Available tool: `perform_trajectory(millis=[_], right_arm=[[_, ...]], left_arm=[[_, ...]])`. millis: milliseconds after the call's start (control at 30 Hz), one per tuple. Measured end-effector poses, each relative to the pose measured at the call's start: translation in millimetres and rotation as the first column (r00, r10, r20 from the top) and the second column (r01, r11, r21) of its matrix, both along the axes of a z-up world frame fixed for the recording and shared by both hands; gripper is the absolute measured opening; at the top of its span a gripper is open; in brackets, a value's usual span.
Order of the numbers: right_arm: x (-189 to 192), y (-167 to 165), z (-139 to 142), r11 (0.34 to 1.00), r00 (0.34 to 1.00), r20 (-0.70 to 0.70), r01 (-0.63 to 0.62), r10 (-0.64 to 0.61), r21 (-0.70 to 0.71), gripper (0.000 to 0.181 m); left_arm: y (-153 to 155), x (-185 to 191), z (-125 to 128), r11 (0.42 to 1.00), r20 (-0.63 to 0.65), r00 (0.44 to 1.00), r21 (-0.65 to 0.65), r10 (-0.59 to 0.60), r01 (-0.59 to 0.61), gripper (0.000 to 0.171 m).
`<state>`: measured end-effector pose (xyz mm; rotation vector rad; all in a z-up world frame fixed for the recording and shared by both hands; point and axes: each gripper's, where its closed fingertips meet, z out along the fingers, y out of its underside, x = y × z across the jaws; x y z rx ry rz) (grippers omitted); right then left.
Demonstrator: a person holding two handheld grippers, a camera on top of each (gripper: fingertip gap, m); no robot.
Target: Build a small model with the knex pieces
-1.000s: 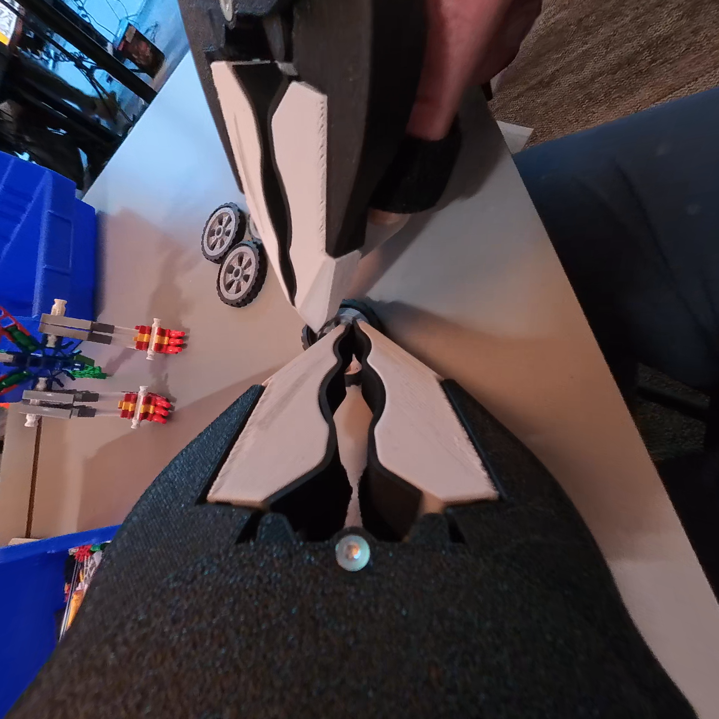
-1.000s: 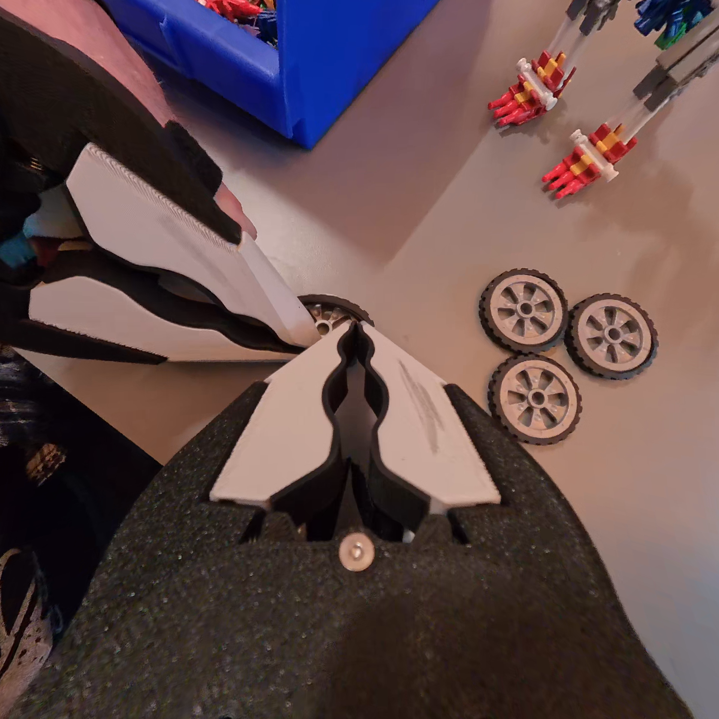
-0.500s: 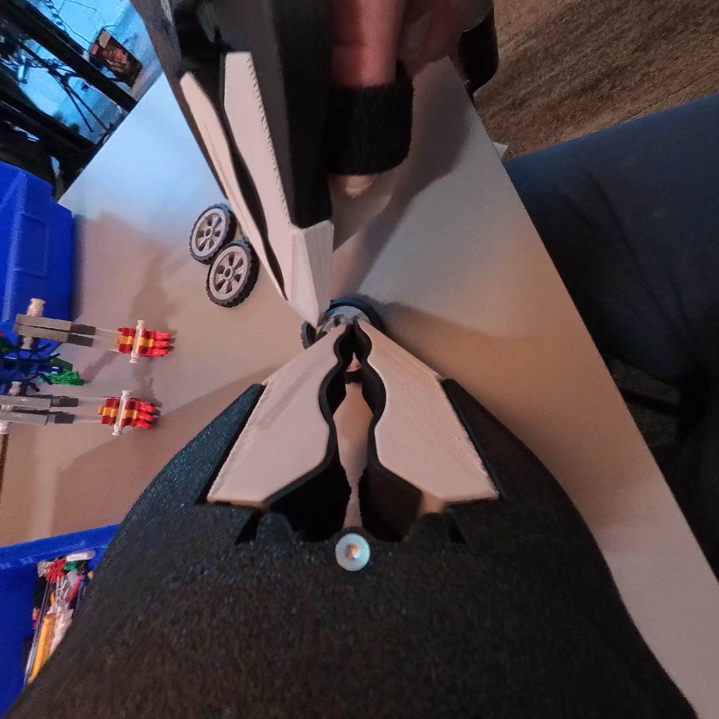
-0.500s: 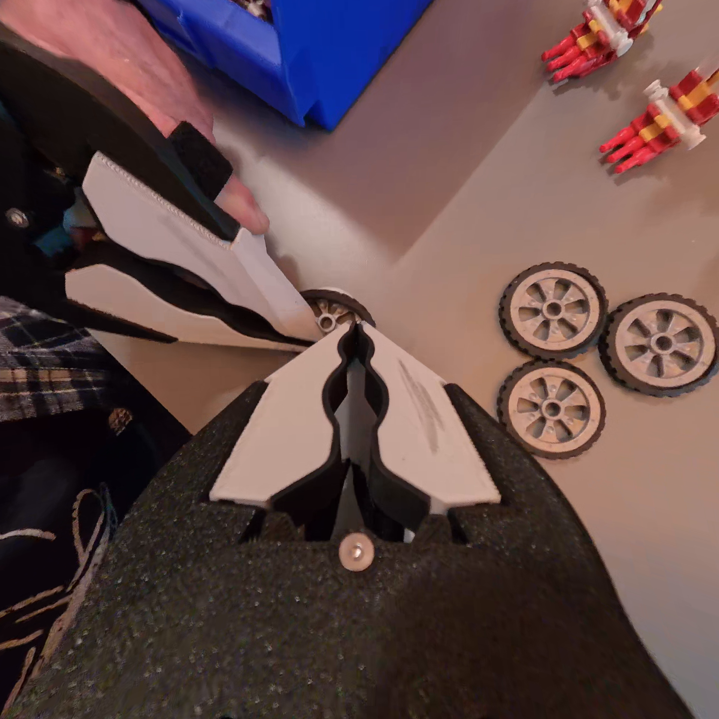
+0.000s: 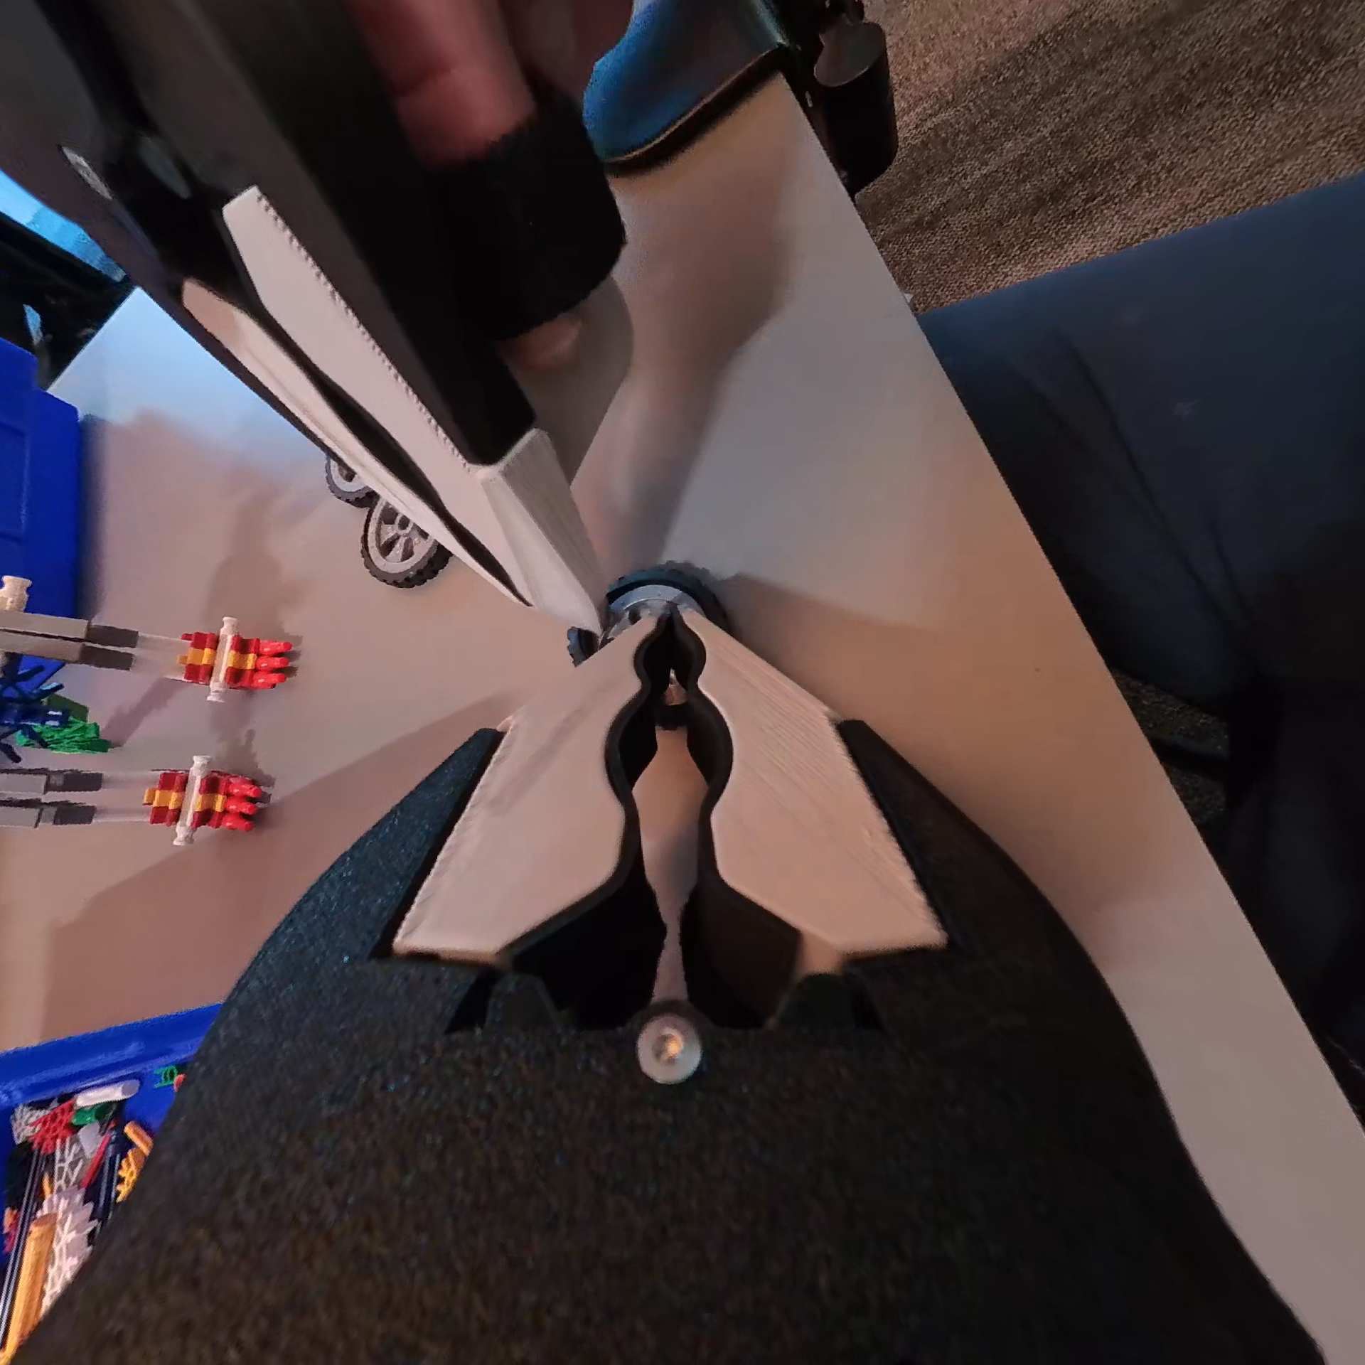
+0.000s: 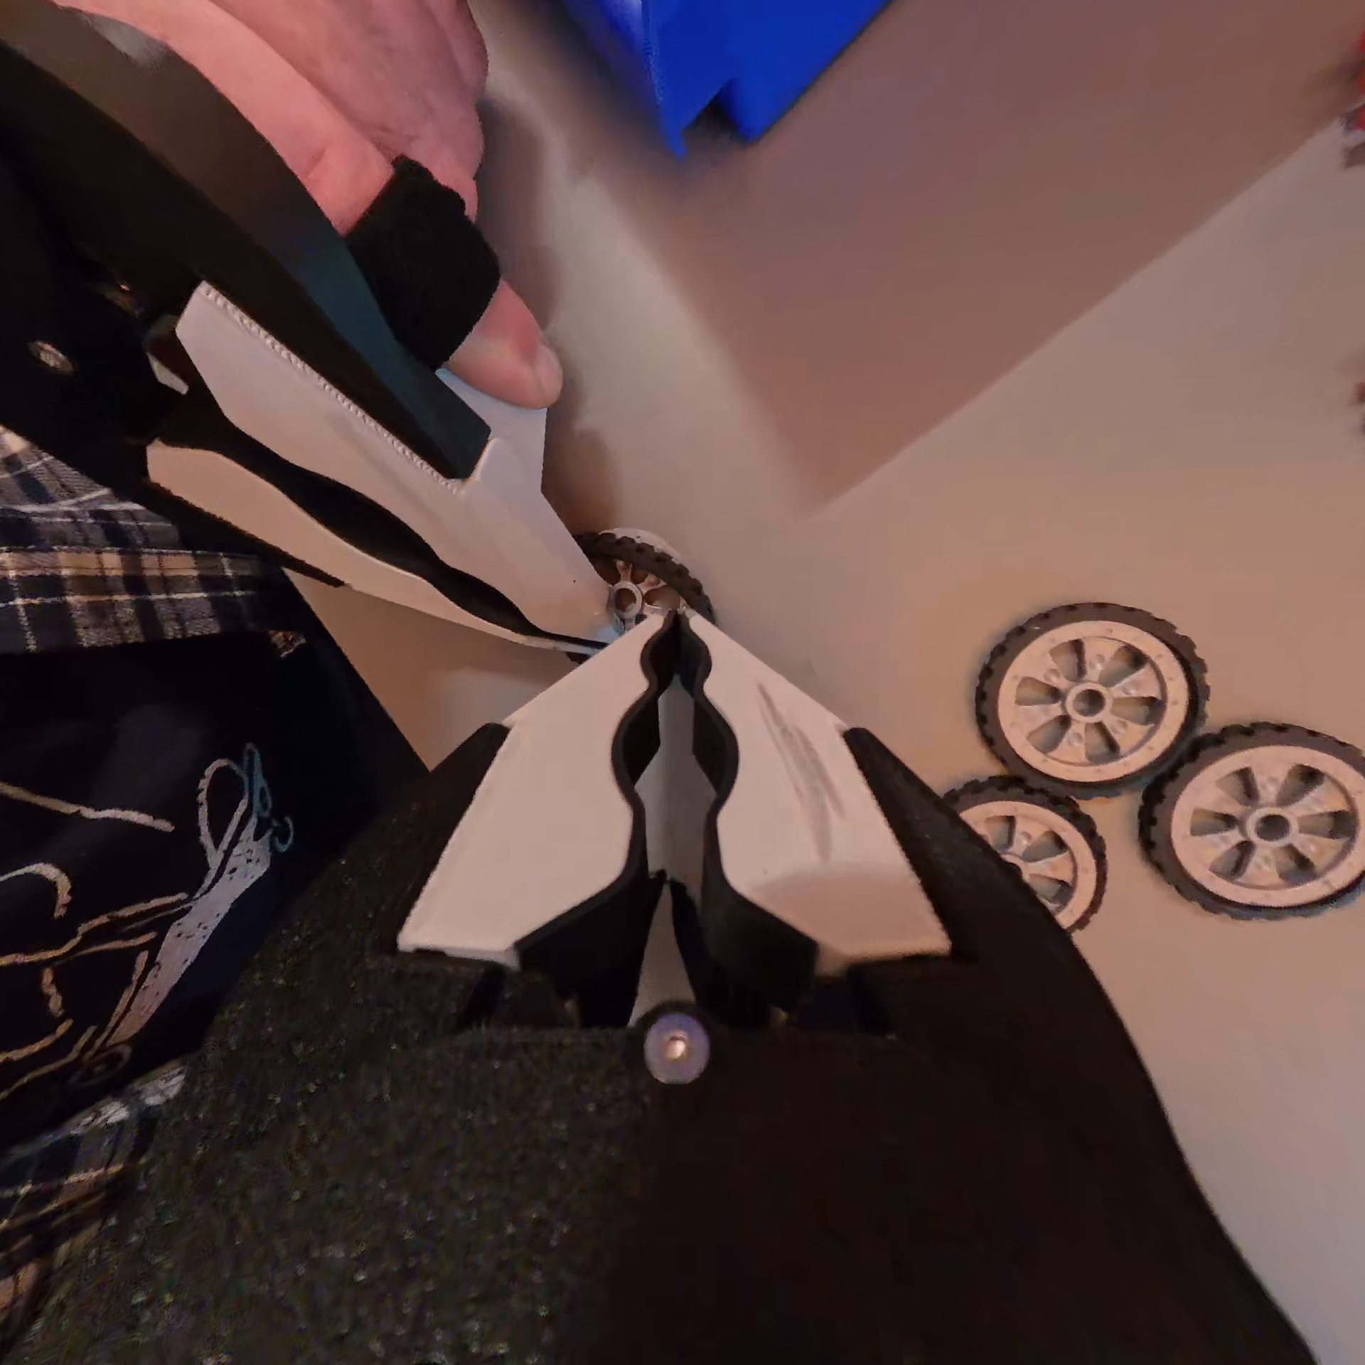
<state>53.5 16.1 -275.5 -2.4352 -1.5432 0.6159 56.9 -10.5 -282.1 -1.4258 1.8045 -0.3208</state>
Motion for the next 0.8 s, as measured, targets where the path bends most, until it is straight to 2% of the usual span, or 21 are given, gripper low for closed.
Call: perform_trajectory(millis=[233,433,567,800], right_arm=[[5.1,-28.3,0.1,0.998,0.998,0.038,-0.055,0.055,0.016,0.0],[5.4,-38.8,-0.1,0.999,1.0,-0.007,-0.017,0.018,0.048,0.0],[3.9,-38.1,0.3,0.989,1.0,0.001,-0.012,0.012,0.148,0.0],[-4.6,-31.8,3.2,0.951,0.992,-0.123,0.05,-0.013,0.304,0.0]], left_arm=[[-22.0,-5.8,-0.1,0.991,-0.002,0.993,-0.071,-0.114,0.114,0.0],[-28.6,-7.9,0.2,0.982,-0.006,0.985,-0.072,-0.173,0.172,0.0],[-29.0,-8.1,0.3,0.983,-0.009,0.985,-0.069,-0.174,0.173,0.0],[-29.8,-7.7,0.4,0.979,0.006,0.984,-0.105,-0.177,0.176,0.0]])
